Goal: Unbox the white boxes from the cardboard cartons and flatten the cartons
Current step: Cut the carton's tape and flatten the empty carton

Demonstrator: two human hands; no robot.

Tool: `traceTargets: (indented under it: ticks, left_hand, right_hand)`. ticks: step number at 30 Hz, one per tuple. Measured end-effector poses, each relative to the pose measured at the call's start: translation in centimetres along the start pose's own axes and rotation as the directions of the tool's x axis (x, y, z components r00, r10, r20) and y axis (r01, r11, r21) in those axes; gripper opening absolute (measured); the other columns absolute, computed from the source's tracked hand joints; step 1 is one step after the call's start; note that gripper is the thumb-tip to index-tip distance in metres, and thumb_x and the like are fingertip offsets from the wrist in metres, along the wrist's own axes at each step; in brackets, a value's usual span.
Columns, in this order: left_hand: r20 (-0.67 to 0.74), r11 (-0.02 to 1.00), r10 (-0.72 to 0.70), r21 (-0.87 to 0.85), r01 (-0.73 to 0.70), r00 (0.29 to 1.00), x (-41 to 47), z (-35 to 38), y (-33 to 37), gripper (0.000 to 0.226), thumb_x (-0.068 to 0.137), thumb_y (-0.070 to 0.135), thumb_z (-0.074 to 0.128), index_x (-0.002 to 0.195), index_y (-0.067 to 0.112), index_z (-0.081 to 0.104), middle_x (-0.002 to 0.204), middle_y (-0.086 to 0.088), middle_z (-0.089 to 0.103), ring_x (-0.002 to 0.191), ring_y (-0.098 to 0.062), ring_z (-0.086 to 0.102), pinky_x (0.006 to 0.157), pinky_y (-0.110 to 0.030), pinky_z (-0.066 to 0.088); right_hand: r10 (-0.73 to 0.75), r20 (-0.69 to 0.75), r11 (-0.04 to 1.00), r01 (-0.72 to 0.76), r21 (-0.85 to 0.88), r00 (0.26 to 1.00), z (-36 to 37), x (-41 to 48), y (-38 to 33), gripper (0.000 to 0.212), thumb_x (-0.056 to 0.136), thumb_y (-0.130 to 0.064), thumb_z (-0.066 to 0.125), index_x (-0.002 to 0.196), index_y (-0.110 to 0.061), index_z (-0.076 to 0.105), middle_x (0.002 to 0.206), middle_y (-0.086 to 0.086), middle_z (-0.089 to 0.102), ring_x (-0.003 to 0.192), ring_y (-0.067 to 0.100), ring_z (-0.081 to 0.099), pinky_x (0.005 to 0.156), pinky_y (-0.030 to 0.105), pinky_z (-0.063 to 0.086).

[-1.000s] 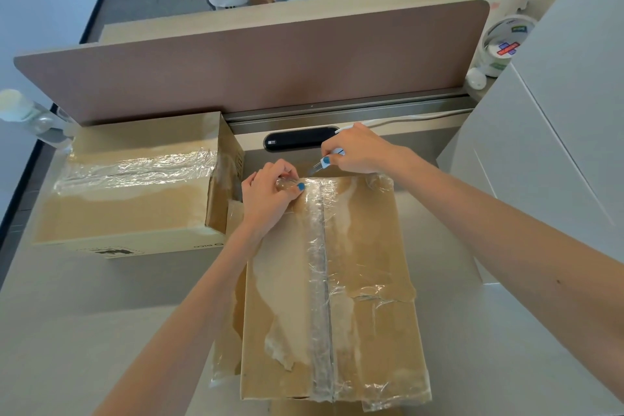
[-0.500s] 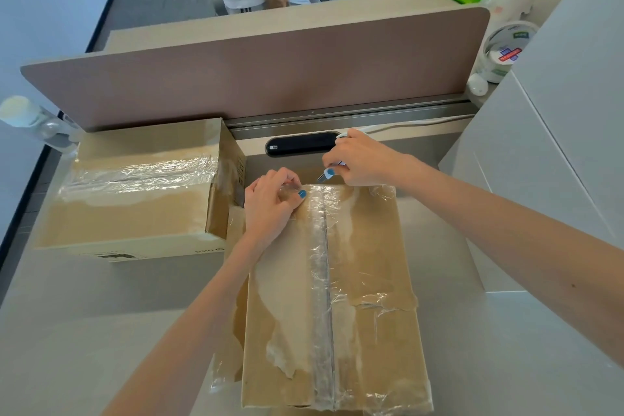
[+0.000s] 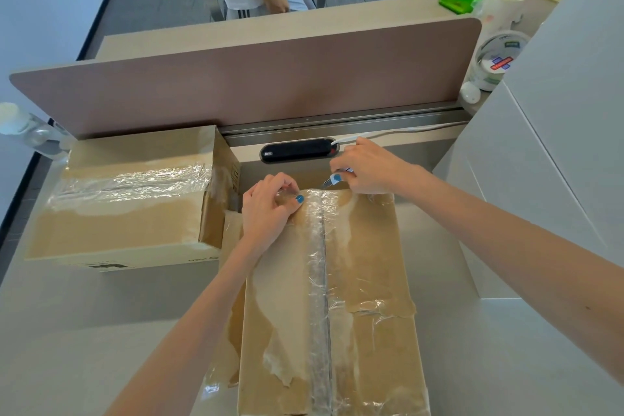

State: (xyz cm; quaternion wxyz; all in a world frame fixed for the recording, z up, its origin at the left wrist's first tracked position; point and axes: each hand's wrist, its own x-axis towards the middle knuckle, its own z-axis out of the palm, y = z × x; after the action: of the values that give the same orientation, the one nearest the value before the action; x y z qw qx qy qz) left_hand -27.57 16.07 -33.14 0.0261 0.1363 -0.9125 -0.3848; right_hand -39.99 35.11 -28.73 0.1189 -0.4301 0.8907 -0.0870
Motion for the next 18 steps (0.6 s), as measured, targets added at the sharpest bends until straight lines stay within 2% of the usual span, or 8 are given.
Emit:
traceTargets:
  ticks: [7, 11, 13, 15, 18]
  left_hand:
    - [0.002, 1.0, -0.015, 0.003, 0.015, 1.0, -0.02, -0.04, 0.35, 0.017, 0.09, 0.011, 0.067, 0.095, 0.026, 0.061, 0.103, 0.013, 0.061, 0.105, -0.007, 0.046, 0.098, -0.024, 0.015]
    - [-0.027, 1.0, 0.017, 0.006, -0.017, 0.999, 0.14, -0.14, -0.09, 0.017, 0.089, 0.015, 0.068, 0.093, 0.029, 0.06, 0.099, 0.015, 0.061, 0.103, -0.007, 0.049, 0.101, -0.026, 0.014]
    - [-0.039, 0.999, 0.032, -0.001, -0.032, 0.999, 0.14, -0.16, -0.11, 0.017, 0.088, 0.015, 0.069, 0.091, 0.029, 0.059, 0.097, 0.015, 0.061, 0.101, -0.008, 0.051, 0.102, -0.025, 0.014]
    - [-0.047, 0.999, 0.044, -0.002, -0.044, 0.998, 0.19, -0.14, -0.02, 0.017, 0.088, 0.014, 0.069, 0.091, 0.028, 0.059, 0.096, 0.014, 0.061, 0.1, -0.009, 0.052, 0.101, -0.023, 0.014]
    - [-0.045, 0.999, 0.039, -0.004, -0.04, 0.998, 0.19, -0.06, 0.11, 0.018, 0.088, 0.013, 0.069, 0.091, 0.028, 0.06, 0.097, 0.014, 0.061, 0.101, -0.008, 0.051, 0.099, -0.021, 0.012]
  right_hand:
    - [0.027, 0.023, 0.999, -0.026, -0.045, 0.999, -0.66, -0.38, -0.06, 0.023, 0.098, -0.022, 0.045, 0.109, -0.019, 0.065, 0.103, 0.001, 0.065, 0.086, 0.011, 0.045, 0.083, 0.021, 0.022]
    - [0.052, -0.068, 0.995, -0.057, -0.079, 0.996, -0.52, -0.51, -0.16, 0.024, 0.098, -0.023, 0.042, 0.106, -0.019, 0.064, 0.098, 0.0, 0.067, 0.087, 0.015, 0.053, 0.087, 0.028, 0.032]
    - [0.095, -0.119, 0.993, -0.103, -0.064, 0.988, -0.71, -0.74, 0.28, 0.022, 0.097, -0.021, 0.042, 0.1, -0.018, 0.063, 0.095, 0.0, 0.067, 0.083, 0.016, 0.051, 0.083, 0.031, 0.032]
    - [0.091, -0.104, 0.991, -0.1, -0.088, 0.99, -0.93, -0.96, 0.46, 0.022, 0.096, -0.02, 0.042, 0.1, -0.019, 0.064, 0.094, -0.001, 0.066, 0.08, 0.015, 0.048, 0.082, 0.031, 0.031]
    - [0.082, -0.05, 0.993, -0.086, -0.082, 0.995, -0.86, -1.06, 0.11, 0.024, 0.097, -0.021, 0.042, 0.105, -0.019, 0.065, 0.097, -0.001, 0.066, 0.086, 0.015, 0.052, 0.091, 0.033, 0.033]
